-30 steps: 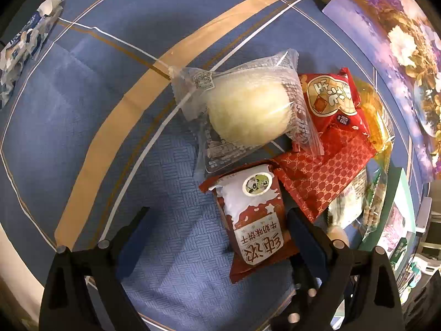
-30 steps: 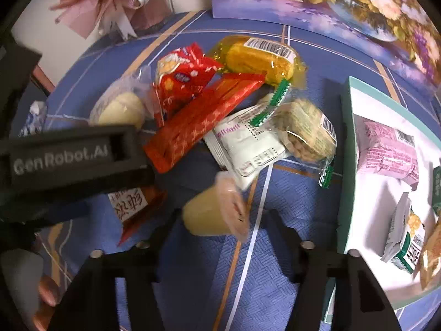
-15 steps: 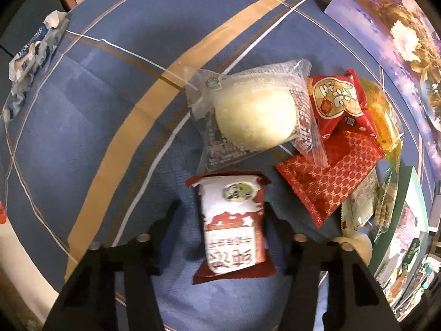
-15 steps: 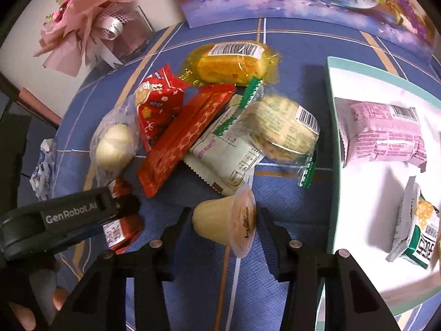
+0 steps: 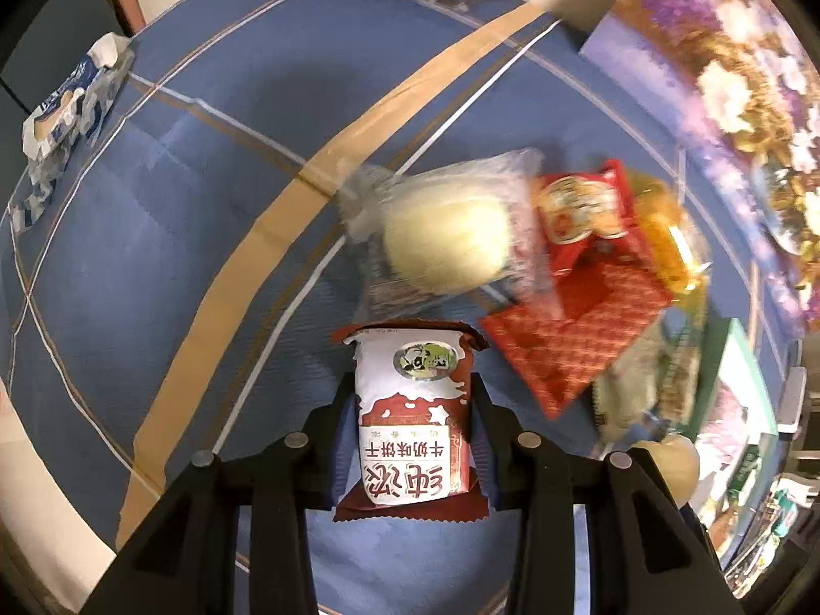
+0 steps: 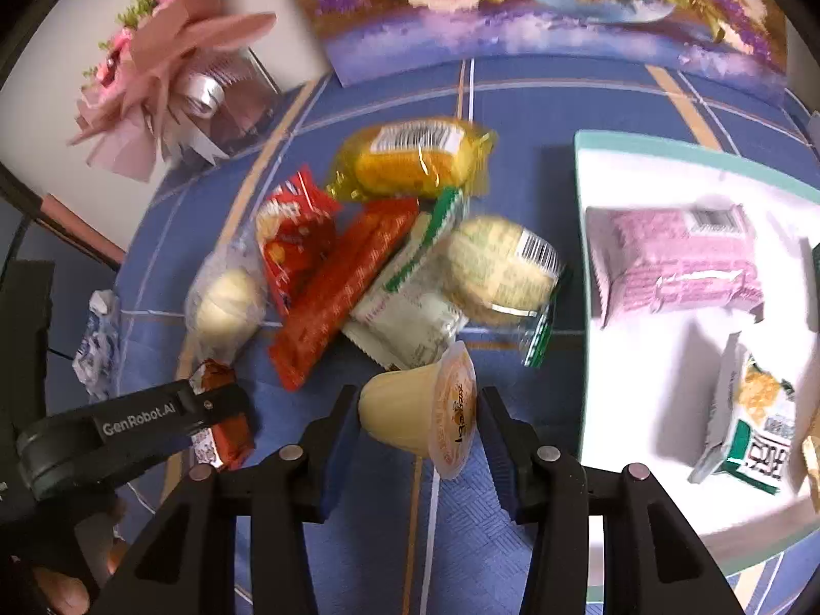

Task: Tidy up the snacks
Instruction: 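Grasp the red-white milk biscuit packet with the left tool while the right grasps the yellow jelly cup, then carry the milk biscuit packet with the left tool while the right carries the jelly cup to the tray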

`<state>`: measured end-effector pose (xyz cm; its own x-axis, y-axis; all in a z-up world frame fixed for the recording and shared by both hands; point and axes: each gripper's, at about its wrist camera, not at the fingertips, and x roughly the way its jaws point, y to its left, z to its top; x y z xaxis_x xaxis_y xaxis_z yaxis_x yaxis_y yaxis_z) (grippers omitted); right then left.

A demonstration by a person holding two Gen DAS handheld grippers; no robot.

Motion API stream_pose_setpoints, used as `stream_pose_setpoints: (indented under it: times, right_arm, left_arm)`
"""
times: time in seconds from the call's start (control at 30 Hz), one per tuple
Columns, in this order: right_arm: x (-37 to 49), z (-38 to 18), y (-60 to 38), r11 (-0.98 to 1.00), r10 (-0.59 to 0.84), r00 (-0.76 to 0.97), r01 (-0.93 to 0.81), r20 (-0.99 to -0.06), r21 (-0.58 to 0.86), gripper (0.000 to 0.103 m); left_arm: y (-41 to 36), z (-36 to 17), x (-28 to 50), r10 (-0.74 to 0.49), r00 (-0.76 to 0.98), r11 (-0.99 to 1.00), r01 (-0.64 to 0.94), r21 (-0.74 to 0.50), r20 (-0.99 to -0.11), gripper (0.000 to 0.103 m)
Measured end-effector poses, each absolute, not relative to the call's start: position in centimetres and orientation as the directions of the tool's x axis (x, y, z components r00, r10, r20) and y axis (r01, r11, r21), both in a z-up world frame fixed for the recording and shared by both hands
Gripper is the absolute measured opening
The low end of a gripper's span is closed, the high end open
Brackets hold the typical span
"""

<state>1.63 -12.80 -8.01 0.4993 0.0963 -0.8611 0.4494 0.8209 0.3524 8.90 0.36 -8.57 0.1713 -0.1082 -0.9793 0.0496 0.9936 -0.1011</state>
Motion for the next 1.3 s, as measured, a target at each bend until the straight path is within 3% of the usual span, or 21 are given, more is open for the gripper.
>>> stream_pose_setpoints:
  times: [0.47, 0.9, 1.3]
  right_arm:
    - [-1.9, -4.2, -17.5, 0.754, 0.007, 0.562, 0.541, -0.827, 0.374, 0.049]
    - [-9.2, -5.1, -27.2, 0.566, -0.125, 0.527, 0.734, -0.841, 0.375, 0.049]
    - [-10.1, -8.8, -28.8, 0.523, -0.096, 0.440, 0.786, -0.893, 0.331, 0.049]
  left_arm:
    - [-5.3, -2.6, 5.4, -0.196, 0.283, 0.961, 0.247, -0.126, -0.939, 0.041]
    - [-15.8, -4.9, -0.8, -0.230, 0.204, 0.852, 0.515, -0.095, -0.952, 0.041]
    - [-19.4, -8.2, -2.8, -0.141, 0.226, 0.820, 0.572, 0.014, -0.964, 0.041]
